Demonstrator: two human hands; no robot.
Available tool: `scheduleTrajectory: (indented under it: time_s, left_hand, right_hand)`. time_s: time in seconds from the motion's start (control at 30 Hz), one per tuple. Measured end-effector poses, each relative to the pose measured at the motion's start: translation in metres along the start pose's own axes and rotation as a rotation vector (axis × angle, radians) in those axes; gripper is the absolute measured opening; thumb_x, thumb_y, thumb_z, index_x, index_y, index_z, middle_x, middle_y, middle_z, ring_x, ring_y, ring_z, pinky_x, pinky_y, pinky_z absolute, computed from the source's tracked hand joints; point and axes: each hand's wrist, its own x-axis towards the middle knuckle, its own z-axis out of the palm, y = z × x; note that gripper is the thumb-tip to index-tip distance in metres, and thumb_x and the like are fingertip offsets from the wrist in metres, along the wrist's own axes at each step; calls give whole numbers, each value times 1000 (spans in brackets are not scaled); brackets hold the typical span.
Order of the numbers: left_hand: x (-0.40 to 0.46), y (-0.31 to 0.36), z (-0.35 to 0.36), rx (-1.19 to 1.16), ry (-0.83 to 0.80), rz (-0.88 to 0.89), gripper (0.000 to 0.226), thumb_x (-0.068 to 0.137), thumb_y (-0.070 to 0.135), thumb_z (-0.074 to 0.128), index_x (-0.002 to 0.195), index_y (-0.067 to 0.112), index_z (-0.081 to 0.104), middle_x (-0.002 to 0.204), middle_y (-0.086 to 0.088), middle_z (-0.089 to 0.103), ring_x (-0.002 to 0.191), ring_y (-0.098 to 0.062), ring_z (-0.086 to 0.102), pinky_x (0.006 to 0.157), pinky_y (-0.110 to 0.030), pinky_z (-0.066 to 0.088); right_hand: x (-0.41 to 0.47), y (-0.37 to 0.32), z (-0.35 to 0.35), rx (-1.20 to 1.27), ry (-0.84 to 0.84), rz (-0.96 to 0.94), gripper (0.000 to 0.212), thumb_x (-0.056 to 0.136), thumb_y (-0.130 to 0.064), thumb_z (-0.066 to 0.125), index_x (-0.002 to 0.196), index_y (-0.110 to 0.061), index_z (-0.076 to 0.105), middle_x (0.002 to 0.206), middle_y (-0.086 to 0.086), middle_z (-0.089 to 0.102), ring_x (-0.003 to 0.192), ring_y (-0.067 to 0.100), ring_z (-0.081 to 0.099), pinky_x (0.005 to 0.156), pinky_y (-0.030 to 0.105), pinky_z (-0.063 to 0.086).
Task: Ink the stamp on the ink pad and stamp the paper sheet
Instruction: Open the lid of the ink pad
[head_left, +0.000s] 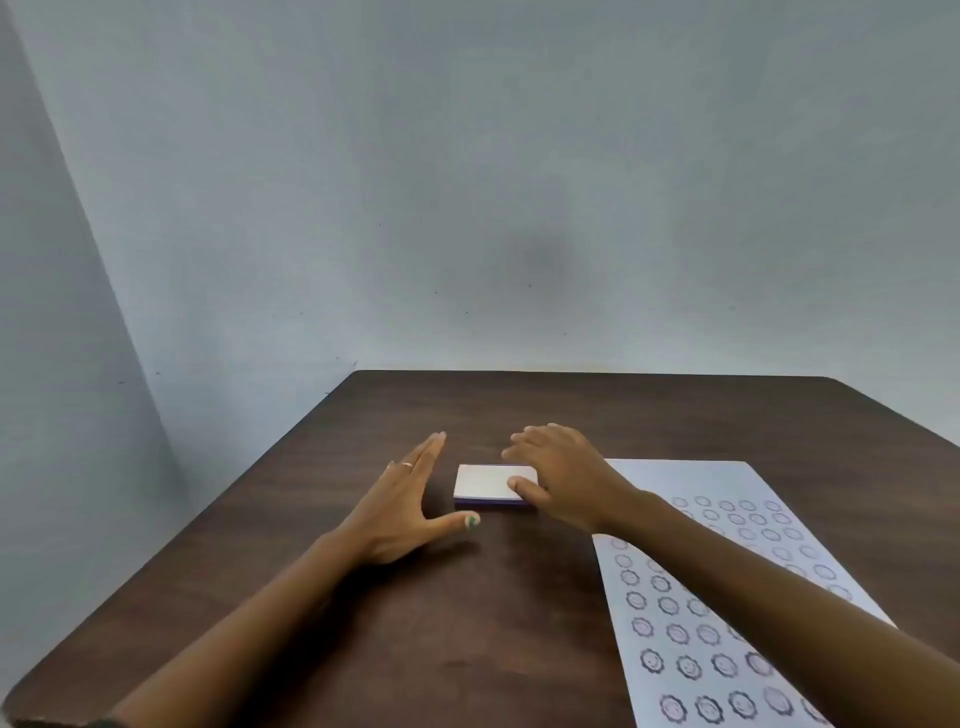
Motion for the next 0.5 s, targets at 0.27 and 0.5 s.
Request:
scheduleTrajectory:
  time_s: [0.27, 0.5]
  left_hand:
    - [-13, -34, -3, 19, -91, -73, 113, 59, 87, 47, 149, 31, 7, 157, 7, 19, 143, -4, 11, 116, -26, 1]
    - [-24, -28, -4, 0, -106, -43, 116, 57, 87, 51, 149, 35, 4, 157, 12, 17, 142, 2, 11, 116, -25, 0]
  right_hand:
    - [36, -8, 31, 23, -238, 57, 47, 92, -40, 40, 132, -16, 41, 140, 6, 46, 127, 23, 41, 106, 43, 32]
    - [25, -22, 33, 121, -206, 50, 46, 93, -39, 40, 134, -18, 39, 142, 3, 44, 126, 19, 39, 106, 34, 30]
